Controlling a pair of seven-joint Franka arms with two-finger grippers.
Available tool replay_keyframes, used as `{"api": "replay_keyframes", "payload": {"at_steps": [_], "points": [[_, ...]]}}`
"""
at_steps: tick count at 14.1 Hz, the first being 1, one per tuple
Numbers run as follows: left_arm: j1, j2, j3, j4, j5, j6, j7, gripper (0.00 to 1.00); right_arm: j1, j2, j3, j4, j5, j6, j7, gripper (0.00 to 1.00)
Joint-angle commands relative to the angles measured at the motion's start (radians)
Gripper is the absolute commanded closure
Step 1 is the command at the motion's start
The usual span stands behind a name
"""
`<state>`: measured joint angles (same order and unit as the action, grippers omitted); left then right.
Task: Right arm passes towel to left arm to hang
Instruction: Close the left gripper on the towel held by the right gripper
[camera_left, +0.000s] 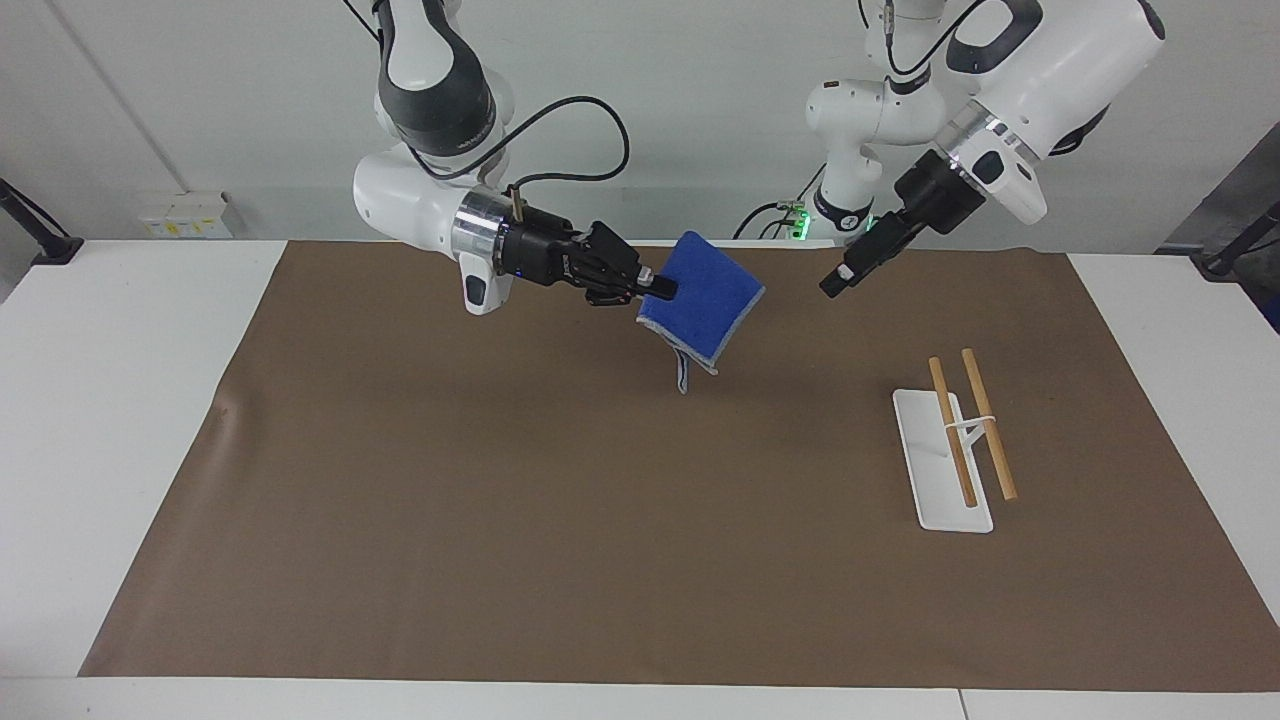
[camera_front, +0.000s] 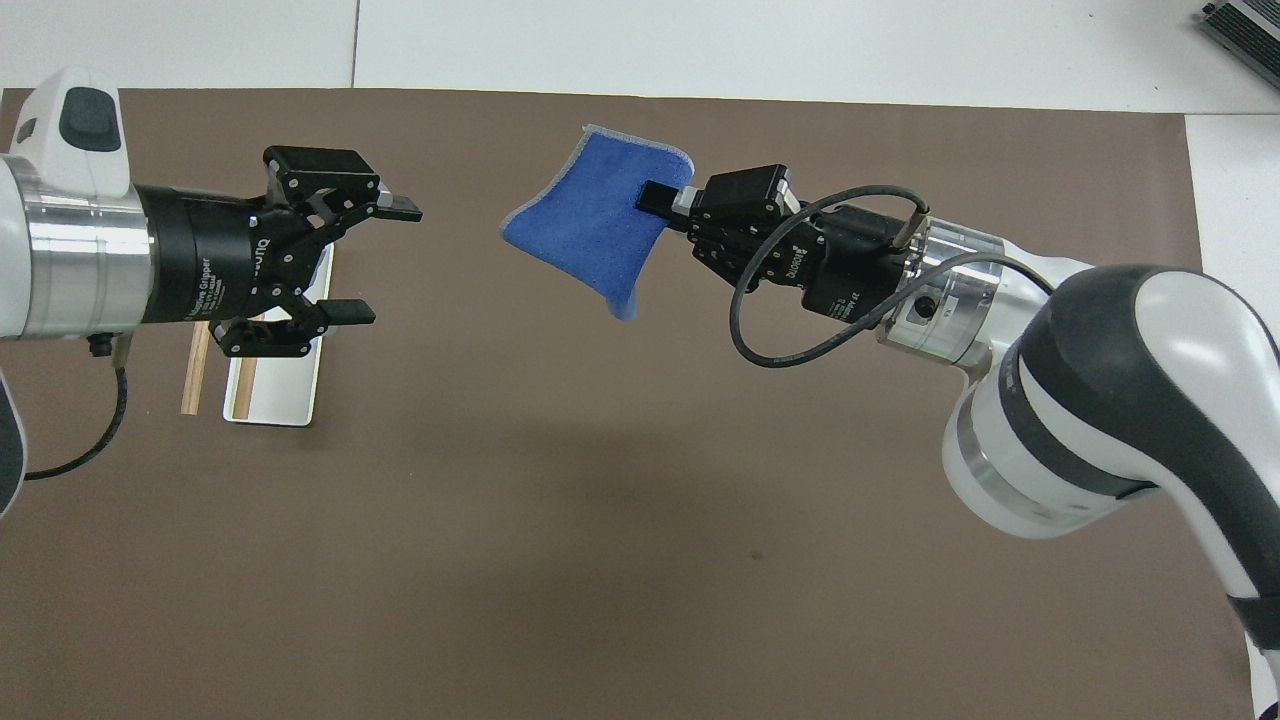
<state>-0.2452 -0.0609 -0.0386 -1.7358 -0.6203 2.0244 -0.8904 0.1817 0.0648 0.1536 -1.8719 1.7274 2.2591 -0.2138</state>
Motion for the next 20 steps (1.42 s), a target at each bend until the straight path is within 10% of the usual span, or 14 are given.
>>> {"api": "replay_keyframes", "payload": {"at_steps": [1,17,20], "points": [[-0.077,-0.02,0.013,-0.036,-0.021,0.088,-0.105,0.0,-0.002,-0.023,0.004,-0.032,0.037,0.019,-0.048,1.0],[-0.287,0.035,0.013,-0.107,-0.012,0.546,-0.277,0.0,-0.002,-0.023,0.004,-0.033,0.037,0.02,-0.048,1.0],[-0.286,0.039,0.013,-0.104,-0.006,0.553,-0.271,0.7,-0.001,-0.023,0.004,-0.033,0.037,0.02,-0.048,1.0]]}}
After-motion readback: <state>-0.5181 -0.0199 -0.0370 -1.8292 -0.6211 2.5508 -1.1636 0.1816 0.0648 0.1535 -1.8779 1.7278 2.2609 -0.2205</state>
